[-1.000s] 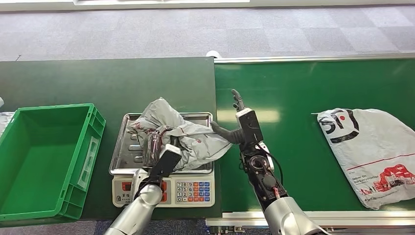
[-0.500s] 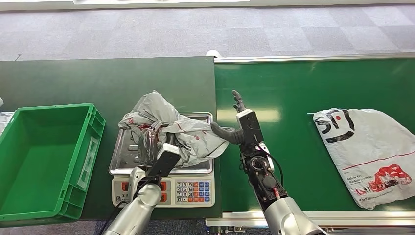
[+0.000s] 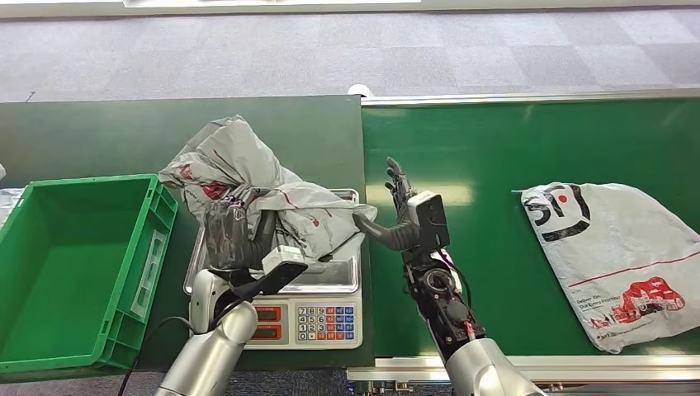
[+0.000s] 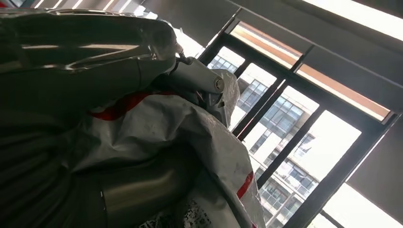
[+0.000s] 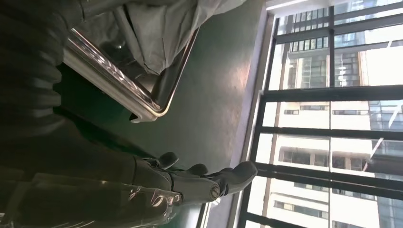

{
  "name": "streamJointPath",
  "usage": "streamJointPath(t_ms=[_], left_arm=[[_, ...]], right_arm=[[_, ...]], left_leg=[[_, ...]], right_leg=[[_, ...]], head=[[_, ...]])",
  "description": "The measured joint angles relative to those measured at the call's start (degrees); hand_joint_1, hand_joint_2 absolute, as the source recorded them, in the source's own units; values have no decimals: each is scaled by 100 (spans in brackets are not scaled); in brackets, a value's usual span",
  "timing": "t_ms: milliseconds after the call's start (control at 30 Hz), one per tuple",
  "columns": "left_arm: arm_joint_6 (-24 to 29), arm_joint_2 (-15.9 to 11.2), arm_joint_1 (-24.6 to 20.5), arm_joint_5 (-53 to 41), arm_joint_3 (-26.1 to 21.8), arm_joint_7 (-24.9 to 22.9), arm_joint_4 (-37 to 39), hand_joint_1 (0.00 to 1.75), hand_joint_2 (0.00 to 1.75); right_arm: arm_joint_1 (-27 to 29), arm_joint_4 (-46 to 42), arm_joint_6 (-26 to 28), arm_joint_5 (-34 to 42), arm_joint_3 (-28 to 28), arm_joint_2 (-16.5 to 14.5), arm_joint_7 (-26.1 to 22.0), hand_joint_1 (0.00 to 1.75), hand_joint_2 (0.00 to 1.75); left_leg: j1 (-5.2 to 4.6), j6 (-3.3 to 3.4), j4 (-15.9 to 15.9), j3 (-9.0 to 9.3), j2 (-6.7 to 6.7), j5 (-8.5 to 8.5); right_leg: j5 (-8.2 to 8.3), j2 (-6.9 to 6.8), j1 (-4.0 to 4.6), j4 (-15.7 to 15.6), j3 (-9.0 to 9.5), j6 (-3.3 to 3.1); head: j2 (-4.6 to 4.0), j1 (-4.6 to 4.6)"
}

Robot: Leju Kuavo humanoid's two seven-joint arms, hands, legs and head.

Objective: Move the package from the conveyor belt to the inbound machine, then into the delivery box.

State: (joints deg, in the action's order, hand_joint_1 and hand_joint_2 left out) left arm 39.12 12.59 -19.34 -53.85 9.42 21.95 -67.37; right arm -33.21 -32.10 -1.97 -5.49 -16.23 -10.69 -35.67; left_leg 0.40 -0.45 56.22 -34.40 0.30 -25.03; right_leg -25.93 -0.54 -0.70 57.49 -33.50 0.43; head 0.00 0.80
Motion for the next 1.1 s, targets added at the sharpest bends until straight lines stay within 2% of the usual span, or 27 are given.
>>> streamJointPath(t_ms=[300, 667, 800, 1000, 1100], left_arm=[[0, -32, 4, -852, -559, 3, -355, 175, 175], [0, -72, 54, -1409, -920, -77, -966, 175, 175], [0, -89, 37, -1530, -1373, -115, -1253, 175, 175], [0, -171, 15, -970, -2426, 131, -1464, 175, 175], [0, -205, 15, -916, -2699, 179, -1501, 175, 175]], right_arm=[[439, -476, -111, 471, -18, 12, 197, 0, 175], [736, -851, -135, 776, -44, 130, 225, 0, 175], [874, -1018, 3, 908, -84, 191, 258, 0, 175], [1121, -1300, 134, 1006, -232, 286, 330, 0, 175], [1161, -1379, 145, 1010, -290, 315, 339, 0, 175]], left_leg=[[0, 0, 0, -1, 0, 0], [0, 0, 0, -2, 1, 0], [0, 0, -1, -2, 3, 0], [2, -1, -3, -2, 6, 0], [2, -1, -3, -4, 5, 0]], right_leg=[[0, 0, 0, 0, -2, 0], [0, 0, 0, 0, -2, 0], [0, 1, 1, 0, -2, 0], [-2, 3, 3, 0, -7, -2], [-2, 2, 2, 0, -6, -2]], head=[[0, 0], [0, -1], [0, -1], [0, 0], [0, -1]])
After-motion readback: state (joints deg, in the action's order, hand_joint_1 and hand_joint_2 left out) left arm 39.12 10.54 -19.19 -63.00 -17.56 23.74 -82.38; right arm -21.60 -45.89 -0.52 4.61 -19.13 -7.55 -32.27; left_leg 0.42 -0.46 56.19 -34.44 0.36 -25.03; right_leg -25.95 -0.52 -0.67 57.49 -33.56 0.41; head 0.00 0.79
